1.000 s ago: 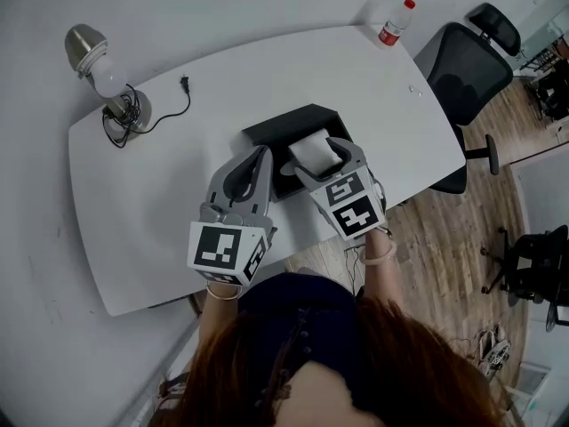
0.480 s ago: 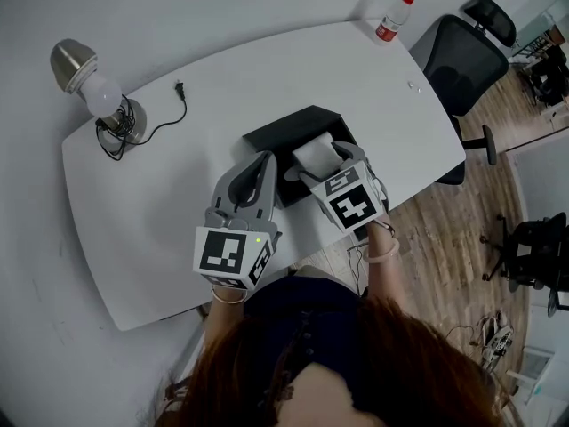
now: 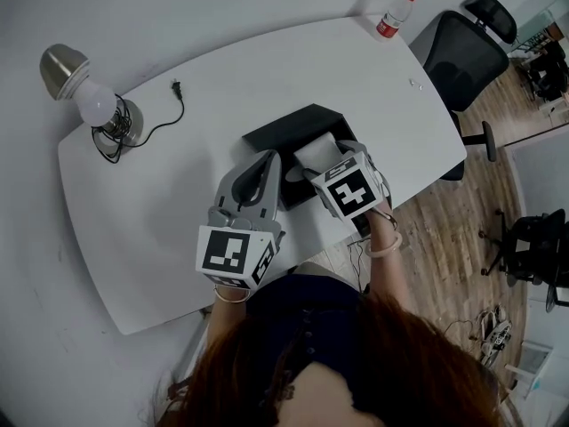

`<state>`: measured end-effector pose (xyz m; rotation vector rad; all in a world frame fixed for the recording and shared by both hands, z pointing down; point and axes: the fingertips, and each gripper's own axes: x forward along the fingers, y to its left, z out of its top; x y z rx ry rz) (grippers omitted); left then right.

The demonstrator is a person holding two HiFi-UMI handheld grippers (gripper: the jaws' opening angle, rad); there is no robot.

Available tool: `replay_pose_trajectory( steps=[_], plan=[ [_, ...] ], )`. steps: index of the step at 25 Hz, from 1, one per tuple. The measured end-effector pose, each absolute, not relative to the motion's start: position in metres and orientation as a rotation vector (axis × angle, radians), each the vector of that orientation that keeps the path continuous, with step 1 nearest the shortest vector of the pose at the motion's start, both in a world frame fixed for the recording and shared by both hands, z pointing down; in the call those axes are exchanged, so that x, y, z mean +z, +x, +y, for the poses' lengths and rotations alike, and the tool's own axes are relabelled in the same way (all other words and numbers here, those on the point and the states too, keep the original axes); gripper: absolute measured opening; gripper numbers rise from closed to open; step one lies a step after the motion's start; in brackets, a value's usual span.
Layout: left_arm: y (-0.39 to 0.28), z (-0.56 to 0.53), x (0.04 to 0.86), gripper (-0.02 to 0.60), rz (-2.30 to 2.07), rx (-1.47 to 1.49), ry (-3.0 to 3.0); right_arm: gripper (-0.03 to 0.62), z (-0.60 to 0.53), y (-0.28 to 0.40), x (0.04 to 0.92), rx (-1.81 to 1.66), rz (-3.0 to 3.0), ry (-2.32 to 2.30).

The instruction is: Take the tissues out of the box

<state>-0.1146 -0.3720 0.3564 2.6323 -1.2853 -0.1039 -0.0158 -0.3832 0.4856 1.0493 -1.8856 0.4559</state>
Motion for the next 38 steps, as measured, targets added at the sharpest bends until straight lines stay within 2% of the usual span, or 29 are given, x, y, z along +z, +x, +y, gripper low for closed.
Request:
replay_pose_trajectory(
  steps=[12,22,38],
  plan=[
    [-0.112,-0.380,0.360,0.021,-1.275,-0.101,2.626,0.331,-0.394,-0.006,0.490,0.457,-1.757,1.020],
    [-0.110,-0.379,0.358,0.021,-1.273,-0.106,2.628,0.267,-0.394,-0.005,0.484,0.434,-1.787,1.010],
    [-0.104,-0.365,0.349,0.021,-1.314,-0.109,2.641,0.267,-0.377,-0.014,0.459,0.432,-1.940,1.022]
  ],
)
